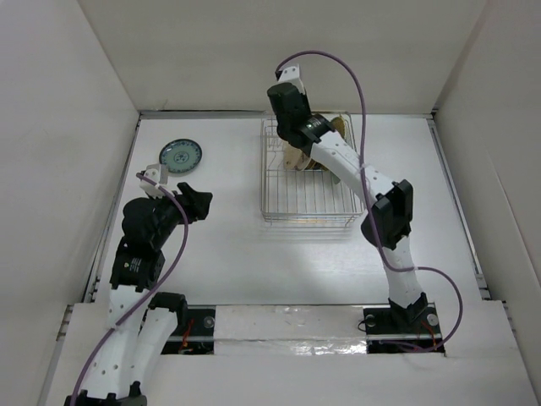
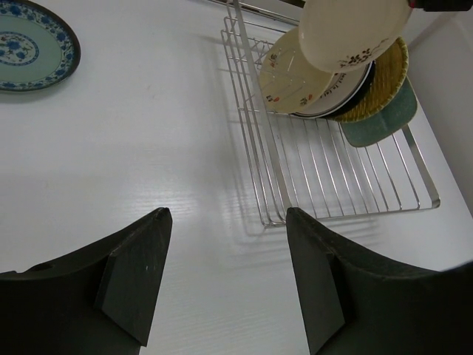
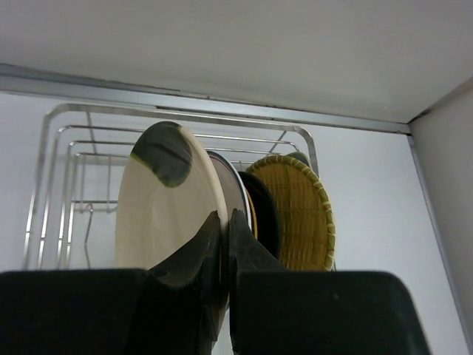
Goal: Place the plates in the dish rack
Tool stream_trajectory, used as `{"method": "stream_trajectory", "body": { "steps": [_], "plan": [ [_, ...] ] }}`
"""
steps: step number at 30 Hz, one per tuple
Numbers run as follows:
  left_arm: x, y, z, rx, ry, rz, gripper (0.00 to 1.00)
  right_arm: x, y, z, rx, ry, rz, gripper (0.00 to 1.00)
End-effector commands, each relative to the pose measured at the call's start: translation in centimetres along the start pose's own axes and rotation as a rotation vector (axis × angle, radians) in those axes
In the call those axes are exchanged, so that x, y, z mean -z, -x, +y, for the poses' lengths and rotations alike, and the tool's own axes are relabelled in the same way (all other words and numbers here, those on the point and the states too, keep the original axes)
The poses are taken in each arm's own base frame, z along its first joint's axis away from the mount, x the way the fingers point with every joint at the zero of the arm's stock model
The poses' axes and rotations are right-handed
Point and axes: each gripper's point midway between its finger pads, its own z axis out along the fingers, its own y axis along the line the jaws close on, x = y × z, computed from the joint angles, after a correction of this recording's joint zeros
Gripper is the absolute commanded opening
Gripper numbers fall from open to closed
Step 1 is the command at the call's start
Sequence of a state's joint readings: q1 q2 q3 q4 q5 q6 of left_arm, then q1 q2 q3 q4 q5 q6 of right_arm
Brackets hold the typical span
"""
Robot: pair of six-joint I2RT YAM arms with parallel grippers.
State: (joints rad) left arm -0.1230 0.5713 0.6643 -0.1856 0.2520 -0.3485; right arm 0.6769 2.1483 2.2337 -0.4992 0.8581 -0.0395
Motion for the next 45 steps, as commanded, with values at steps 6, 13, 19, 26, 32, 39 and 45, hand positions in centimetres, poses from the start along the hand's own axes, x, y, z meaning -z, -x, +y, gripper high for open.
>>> {"method": "stream_trajectory", "body": {
  "steps": [6, 13, 19, 26, 32, 39, 45],
  "plan": [
    [0.5, 1.9, -0.8, -0.025, -0.019, -0.062, 0.6, 0.0, 0.4, -0.4, 0.093, -0.1, 0.0, 0.0],
    [0.4, 2.3, -0.8, -0.025, -0.013, -0.075, 0.59, -0.8, -3.8, 3.7, 0.182, -0.049, 0.049, 0.0],
    [-0.1, 2.8, 0.0, -0.009, 0.033, -0.089, 0.57, -0.8, -4.9, 6.8, 0.147, 0.016, 0.043, 0.14],
    [-3.0, 2.1, 0.2, 0.073, 0.019, -0.011, 0.56, 2.5, -1.5, 3.5, -0.024, 0.098, -0.037, 0.65],
    [-7.4, 4.7, 1.0, 0.188, 0.046, -0.017, 0.15, 11.3, 3.6, -1.0, -0.355, 0.363, -0.223, 0.09],
    [-13.3, 4.5, 6.4, 0.354, 0.214, -0.01, 0.02, 19.7, -0.8, -0.1, -0.54, 0.707, -0.261, 0.02],
    [-16.0, 4.0, 17.2, 0.409, 0.528, -0.012, 0.58, 22.5, -5.0, 0.6, -0.514, 0.834, -0.2, 0.38]
  ]
}}
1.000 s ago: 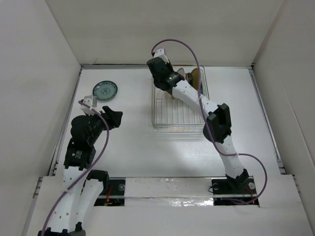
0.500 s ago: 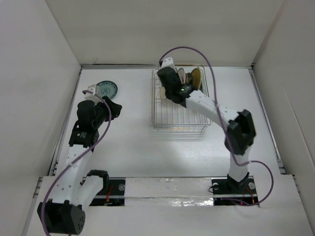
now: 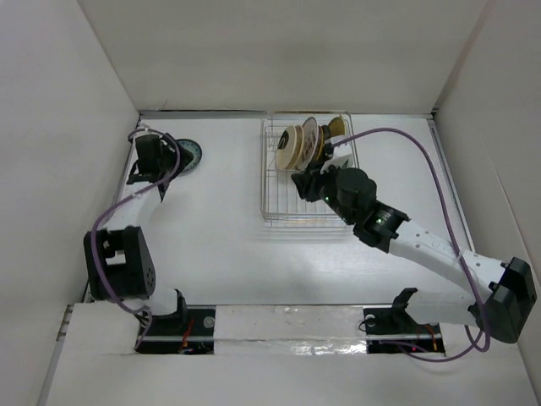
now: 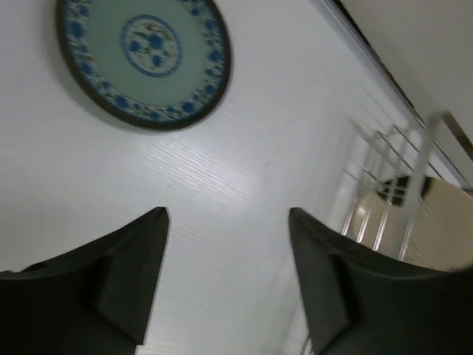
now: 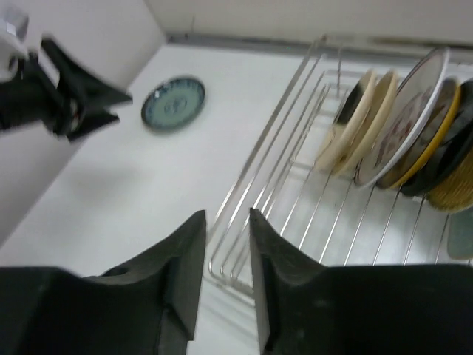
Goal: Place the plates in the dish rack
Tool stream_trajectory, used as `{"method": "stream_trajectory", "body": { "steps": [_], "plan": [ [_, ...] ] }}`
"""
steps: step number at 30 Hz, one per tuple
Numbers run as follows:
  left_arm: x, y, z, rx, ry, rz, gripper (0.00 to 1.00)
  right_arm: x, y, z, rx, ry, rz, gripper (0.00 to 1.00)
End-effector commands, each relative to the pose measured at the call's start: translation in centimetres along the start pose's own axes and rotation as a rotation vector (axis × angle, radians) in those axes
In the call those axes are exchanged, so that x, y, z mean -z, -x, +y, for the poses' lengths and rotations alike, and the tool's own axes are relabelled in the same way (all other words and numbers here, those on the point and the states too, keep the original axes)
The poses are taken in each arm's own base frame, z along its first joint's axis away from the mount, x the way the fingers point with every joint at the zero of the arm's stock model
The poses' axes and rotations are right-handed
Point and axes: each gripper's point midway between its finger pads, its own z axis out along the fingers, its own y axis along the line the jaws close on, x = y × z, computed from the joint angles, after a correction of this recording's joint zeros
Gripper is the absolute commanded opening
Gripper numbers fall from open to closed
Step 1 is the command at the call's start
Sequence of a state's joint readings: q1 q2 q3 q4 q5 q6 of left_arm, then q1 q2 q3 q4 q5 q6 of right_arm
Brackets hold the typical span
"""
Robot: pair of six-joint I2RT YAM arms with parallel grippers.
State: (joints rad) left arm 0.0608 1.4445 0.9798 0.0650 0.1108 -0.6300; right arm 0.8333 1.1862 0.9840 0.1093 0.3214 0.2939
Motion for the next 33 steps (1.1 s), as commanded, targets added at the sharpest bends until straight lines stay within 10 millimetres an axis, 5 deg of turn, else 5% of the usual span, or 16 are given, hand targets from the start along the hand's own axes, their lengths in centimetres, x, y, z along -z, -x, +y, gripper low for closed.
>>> {"method": "stream_trajectory", "body": {
  "steps": [1, 8, 17, 18, 22, 25, 28, 33],
  "plan": [
    [-1.9, 4.8, 2.3, 0.056, 0.099, -0.119, 0.68, 1.4, -0.3, 1.8, -0.047, 0.11, 0.002, 0.39],
    [-8.7, 2.8, 7.8, 0.046, 0.305, -0.025, 0.61, 4.2, -0.7, 1.7, -0.047, 0.172, -0.003, 0.43],
    [-12.6, 1.9, 10.2, 0.108, 0.361, 0.016, 0.4, 4.3, -1.4, 2.1, -0.03, 0.202, 0.018, 0.43],
    [-12.6, 1.3, 10.5, 0.112, 0.371, 0.034, 0.39, 4.1, -1.7, 2.1, -0.026, 0.201, 0.025, 0.43],
    [-12.7, -0.1, 11.4, 0.117, 0.383, 0.061, 0.0, 3.6, -2.0, 2.2, -0.031, 0.2, 0.033, 0.43],
    [-12.1, 0.1, 11.7, 0.109, 0.384, 0.061, 0.0, 3.1, -2.4, 2.3, -0.031, 0.195, 0.046, 0.43],
    [-10.8, 2.2, 9.7, 0.092, 0.323, 0.008, 0.0, 2.7, -1.9, 2.9, -0.041, 0.208, 0.047, 0.43],
    [-6.2, 6.2, 4.2, 0.072, 0.147, -0.097, 0.0, 0.7, -2.3, 4.8, -0.069, 0.262, 0.085, 0.63]
  ]
}}
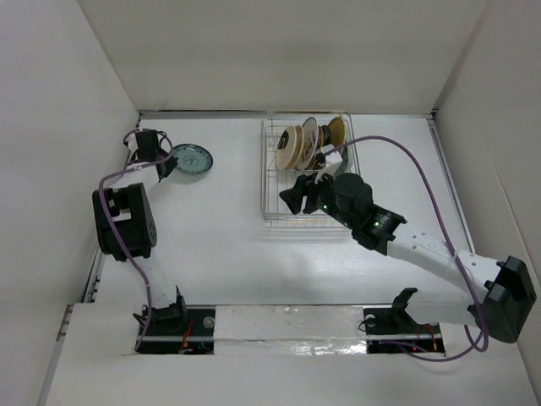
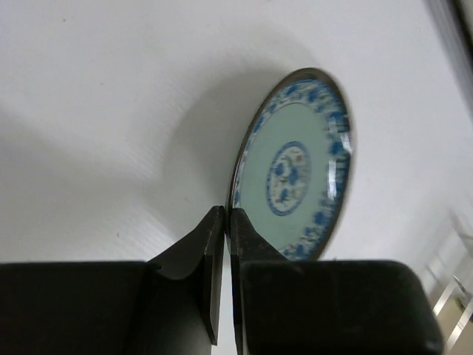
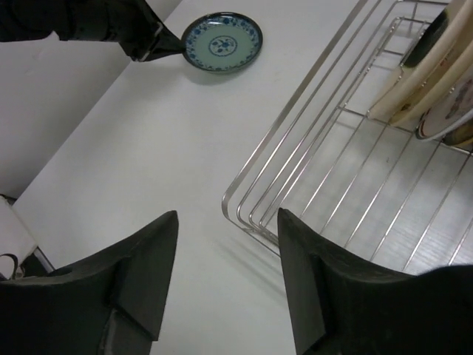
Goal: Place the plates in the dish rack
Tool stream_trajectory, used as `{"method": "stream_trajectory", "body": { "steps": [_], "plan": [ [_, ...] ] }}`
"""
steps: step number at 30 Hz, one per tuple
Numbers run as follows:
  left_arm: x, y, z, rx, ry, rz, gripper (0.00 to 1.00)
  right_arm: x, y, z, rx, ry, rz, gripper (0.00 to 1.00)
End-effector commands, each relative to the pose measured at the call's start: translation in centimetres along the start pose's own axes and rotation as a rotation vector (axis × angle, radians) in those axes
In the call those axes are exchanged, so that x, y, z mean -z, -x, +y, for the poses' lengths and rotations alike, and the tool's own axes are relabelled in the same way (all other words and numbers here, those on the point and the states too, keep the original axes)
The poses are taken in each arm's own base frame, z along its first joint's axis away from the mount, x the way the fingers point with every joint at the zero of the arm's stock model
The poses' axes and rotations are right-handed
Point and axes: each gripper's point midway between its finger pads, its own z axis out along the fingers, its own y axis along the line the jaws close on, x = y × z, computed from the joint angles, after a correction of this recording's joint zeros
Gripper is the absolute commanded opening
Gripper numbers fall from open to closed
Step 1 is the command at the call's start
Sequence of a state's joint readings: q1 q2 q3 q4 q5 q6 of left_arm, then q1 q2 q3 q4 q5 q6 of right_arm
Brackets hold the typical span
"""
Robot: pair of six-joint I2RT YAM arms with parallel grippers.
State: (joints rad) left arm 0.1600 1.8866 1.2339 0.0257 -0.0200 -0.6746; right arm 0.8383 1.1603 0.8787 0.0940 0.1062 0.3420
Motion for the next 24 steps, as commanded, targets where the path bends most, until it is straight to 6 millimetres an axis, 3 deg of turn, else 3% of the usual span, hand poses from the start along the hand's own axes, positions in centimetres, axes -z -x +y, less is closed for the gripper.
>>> {"method": "stream_trajectory", "body": {
  "steps": [1, 2, 6, 7, 8, 10, 12, 13, 14, 15, 17, 19, 24],
  "plan": [
    [6.4, 4.7, -4.7, -0.02, -0.196, -0.129, 0.0, -1.2, 4.0, 3.5, -0.035, 0.123, -0.082, 0.64],
    [8.0, 5.1, -4.9, -0.027, -0.219, -0.149, 0.0, -2.0, 3.4, 3.5, -0.037, 0.124, -0.061, 0.66],
    [12.7, 5.5, -6.0, -0.034, -0.321, -0.201, 0.0, -3.7, 4.2, 4.2, -0.056, 0.139, -0.071, 0.78],
    [13.8, 4.8, -6.7, -0.034, -0.378, -0.181, 0.0, -4.3, 4.5, 4.0, -0.056, 0.128, -0.07, 0.81],
    [15.6, 4.5, -7.0, -0.03, -0.427, -0.187, 0.0, -4.7, 5.9, 4.6, -0.056, 0.138, -0.094, 0.82],
    [18.2, 3.6, -8.6, -0.02, -0.548, -0.153, 0.0, -6.3, 5.3, 4.4, -0.04, 0.122, -0.055, 0.88],
    [21.3, 2.8, -9.2, -0.024, -0.632, -0.159, 0.0, -7.1, 7.5, 4.7, -0.036, 0.119, -0.087, 0.96],
    [22.2, 2.3, -9.3, -0.034, -0.661, -0.149, 0.0, -7.8, 7.1, 4.6, -0.035, 0.114, -0.067, 0.99],
    [23.9, 1.6, -9.6, -0.05, -0.702, -0.151, 0.0, -8.3, 7.8, 3.5, -0.038, 0.089, -0.076, 1.0],
    [24.8, 1.3, -9.6, -0.057, -0.725, -0.152, 0.0, -8.6, 9.0, 3.9, -0.042, 0.111, -0.092, 1.0],
    [26.8, -0.3, -9.5, -0.077, -0.791, -0.13, 0.0, -10.0, 8.7, 2.8, -0.059, 0.108, -0.067, 1.0],
    [28.2, -1.4, -9.6, -0.1, -0.851, -0.103, 0.0, -10.8, 9.2, 3.1, -0.069, 0.149, -0.051, 1.0],
    [30.8, -3.7, -9.0, -0.152, -0.943, -0.067, 0.0, -13.1, 7.0, 2.7, -0.101, 0.21, 0.024, 1.0]
  ]
}}
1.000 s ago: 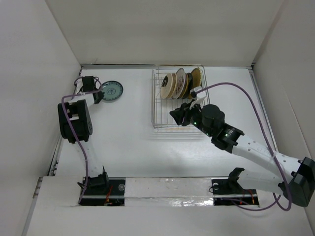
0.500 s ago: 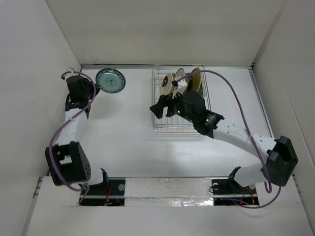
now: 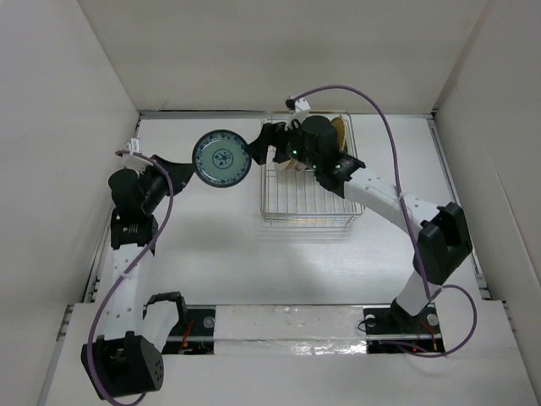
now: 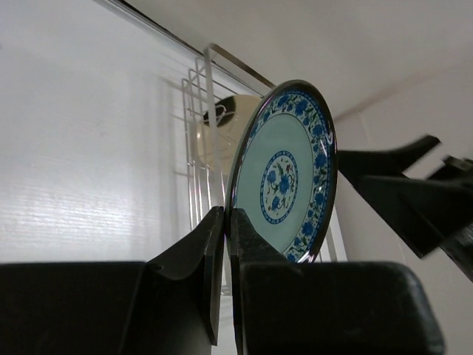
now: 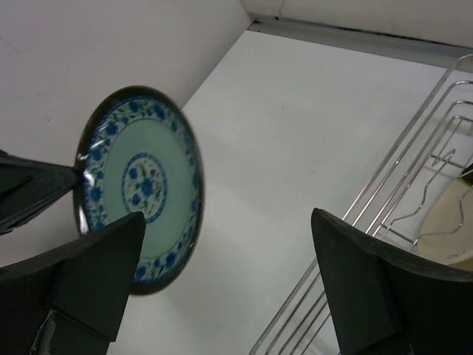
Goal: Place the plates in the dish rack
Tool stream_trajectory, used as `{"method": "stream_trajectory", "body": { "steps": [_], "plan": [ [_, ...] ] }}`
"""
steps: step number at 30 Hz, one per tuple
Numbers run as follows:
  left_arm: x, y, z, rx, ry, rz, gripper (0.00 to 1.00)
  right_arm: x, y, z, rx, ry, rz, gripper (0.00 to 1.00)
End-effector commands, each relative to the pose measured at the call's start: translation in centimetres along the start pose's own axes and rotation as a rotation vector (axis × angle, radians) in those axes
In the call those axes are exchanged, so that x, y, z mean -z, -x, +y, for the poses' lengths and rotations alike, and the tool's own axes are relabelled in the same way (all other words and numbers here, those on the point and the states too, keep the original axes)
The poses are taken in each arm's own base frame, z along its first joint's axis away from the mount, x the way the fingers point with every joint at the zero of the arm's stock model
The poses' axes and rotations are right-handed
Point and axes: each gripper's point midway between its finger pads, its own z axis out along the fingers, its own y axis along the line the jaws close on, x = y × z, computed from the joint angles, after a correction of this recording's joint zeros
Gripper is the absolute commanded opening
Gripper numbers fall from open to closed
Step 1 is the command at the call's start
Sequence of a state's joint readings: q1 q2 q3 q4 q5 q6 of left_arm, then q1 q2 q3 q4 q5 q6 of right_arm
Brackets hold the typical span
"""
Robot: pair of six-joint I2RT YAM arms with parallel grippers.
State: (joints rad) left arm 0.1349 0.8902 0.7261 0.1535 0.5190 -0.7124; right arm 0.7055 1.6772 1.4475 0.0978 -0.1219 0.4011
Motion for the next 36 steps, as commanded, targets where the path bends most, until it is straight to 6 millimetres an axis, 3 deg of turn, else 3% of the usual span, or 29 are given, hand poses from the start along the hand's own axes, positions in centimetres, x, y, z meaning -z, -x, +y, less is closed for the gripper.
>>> {"method": "stream_trajectory", "body": {
  "steps": [1, 2, 5, 6, 8, 9, 10, 11, 12, 13, 16, 17, 19, 20, 22, 23, 24, 27, 29, 30, 33, 34, 35, 36],
  "plan": [
    [1.3, -0.6, -3.0, -0.046, -0.15, 0.028, 0.0, -0.8, -1.1, 2.2, -0.054, 0.164, 0.06, 0.99],
    [1.3, -0.8, -3.1, -0.051, -0.157, 0.036, 0.0, -0.6, -1.2, 3.1, -0.07, 0.221, 0.065, 0.99],
    [1.3, -1.9, -2.6, -0.05, -0.163, 0.078, 0.0, -0.2, -1.8, 4.8, -0.139, 0.379, 0.086, 0.82],
    [1.3, -2.1, -2.6, -0.048, -0.168, 0.086, 0.0, -0.2, -2.1, 5.2, -0.152, 0.406, 0.096, 0.65],
    [1.4, -2.7, -2.7, -0.051, -0.19, 0.105, 0.0, -0.3, -2.7, 5.3, -0.182, 0.451, 0.121, 0.43],
    [1.4, -2.6, -2.7, -0.054, -0.192, 0.103, 0.0, -0.3, -2.9, 5.4, -0.186, 0.463, 0.13, 0.16],
    [1.4, -2.7, -2.4, -0.066, -0.182, 0.102, 0.0, -0.4, -3.0, 4.9, -0.206, 0.456, 0.135, 0.04],
    [1.4, -2.5, -2.5, -0.08, -0.179, 0.098, 0.0, -0.3, -2.2, 4.4, -0.209, 0.444, 0.105, 0.0],
    [1.4, -2.5, -2.4, -0.092, -0.172, 0.1, 0.11, -0.2, -1.8, 3.8, -0.213, 0.429, 0.087, 0.0],
    [1.5, -2.7, -2.1, -0.119, -0.158, 0.108, 0.35, -0.1, -1.8, 3.6, -0.217, 0.41, 0.082, 0.0],
    [1.7, -2.9, -2.2, -0.174, -0.125, 0.091, 0.66, -0.1, 1.4, -0.1, -0.177, 0.214, -0.006, 0.0],
    [2.1, -2.8, -2.6, -0.216, -0.13, 0.078, 0.69, -0.3, 1.4, -3.3, -0.137, 0.027, -0.017, 0.0],
    [2.4, -2.8, -2.1, -0.247, -0.083, 0.057, 0.76, 0.4, 3.0, -5.8, -0.076, -0.154, -0.056, 0.0],
    [2.8, -2.6, -2.3, -0.284, -0.082, 0.038, 0.77, 1.3, 4.2, -8.7, -0.026, -0.338, -0.082, 0.0],
    [3.3, -2.5, -1.8, -0.299, -0.056, 0.021, 0.78, 2.2, 4.8, -10.6, 0.04, -0.474, -0.094, 0.0],
    [3.7, -2.6, -2.0, -0.307, -0.064, 0.009, 0.78, 3.3, 6.0, -12.4, 0.063, -0.603, -0.121, 0.0],
    [3.9, -2.7, -2.2, -0.309, -0.077, 0.008, 0.78, 4.0, 5.7, -14.2, 0.097, -0.709, -0.107, 0.0],
    [4.0, -2.7, -2.4, -0.314, -0.086, 0.011, 0.78, 4.4, 7.2, -15.4, 0.133, -0.809, -0.119, 0.0],
    [3.9, -3.1, -2.5, -0.31, -0.099, 0.029, 0.78, 4.2, 6.1, -16.8, 0.181, -0.901, -0.072, 0.0],
    [3.9, -3.1, -2.6, -0.309, -0.104, 0.031, 0.78, 4.2, 7.6, -16.7, 0.187, -0.927, -0.099, 0.0],
    [4.0, -3.4, -2.7, -0.312, -0.109, 0.04, 0.78, 3.1, 6.1, -17.7, 0.254, -1.003, -0.032, 0.0],
    [3.9, -3.4, -2.5, -0.313, -0.098, 0.037, 0.78, 2.7, 7.2, -17.4, 0.255, -1.003, -0.05, 0.0],
    [4.0, -3.3, -2.5, -0.314, -0.092, 0.036, 0.78, 2.1, 5.6, -18.3, 0.279, -1.029, 0.005, 0.0],
    [3.9, -3.3, -2.4, -0.316, -0.087, 0.037, 0.78, 1.6, 5.5, -18.0, 0.288, -1.025, 0.012, 0.0]
  ]
}}
